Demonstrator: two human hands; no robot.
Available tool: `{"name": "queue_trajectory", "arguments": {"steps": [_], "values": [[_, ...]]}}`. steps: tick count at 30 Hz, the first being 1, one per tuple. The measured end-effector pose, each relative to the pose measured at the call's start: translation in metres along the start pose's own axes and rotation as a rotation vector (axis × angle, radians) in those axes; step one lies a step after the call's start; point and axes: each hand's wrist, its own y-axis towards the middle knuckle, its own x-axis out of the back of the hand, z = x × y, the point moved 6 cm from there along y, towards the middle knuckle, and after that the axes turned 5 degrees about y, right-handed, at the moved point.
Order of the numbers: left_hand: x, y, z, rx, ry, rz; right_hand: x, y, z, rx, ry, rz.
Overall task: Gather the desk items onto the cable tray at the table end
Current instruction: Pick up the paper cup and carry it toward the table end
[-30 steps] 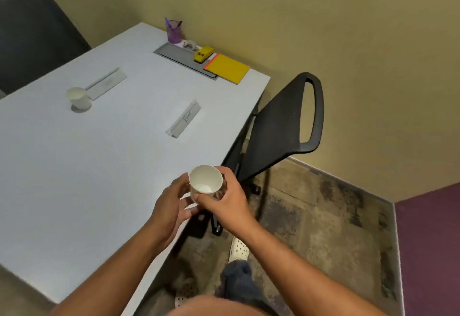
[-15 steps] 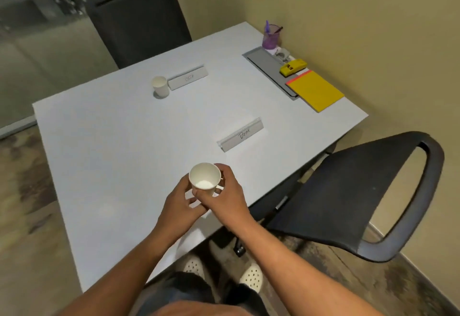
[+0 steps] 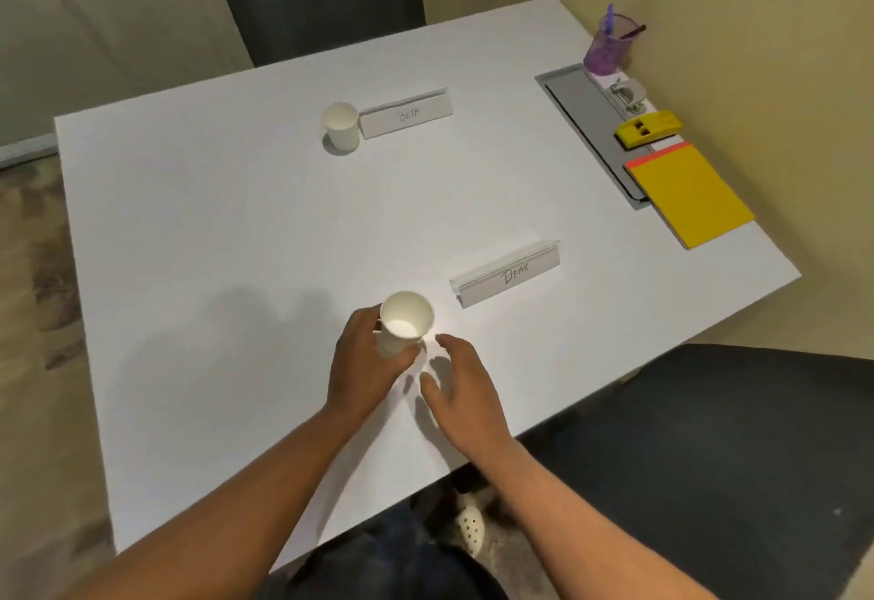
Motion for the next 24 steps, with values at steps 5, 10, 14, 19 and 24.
{"name": "queue_trajectory", "arguments": {"steps": [5,10,14,19,24], "values": [[-0.026,0.058,0.015,-0.033,-0.014,0.068,-0.029,0.047,-0.022,0.222,-0.372,0.082],[-0.041,0.104,0.017,-0.17,0.077,0.089,-0.048,0.081,-0.038,0.33,-0.525,0.137],[-0.051,0.128,0.022,-0.263,0.134,0.092,-0.053,0.082,-0.056,0.353,-0.487,0.053],[-0.064,0.131,0.035,-0.317,0.186,0.074,-0.055,0.088,-0.061,0.342,-0.45,0.073],[-0.073,0.132,0.033,-0.347,0.267,0.055,-0.055,0.09,-0.061,0.341,-0.428,0.07]]}}
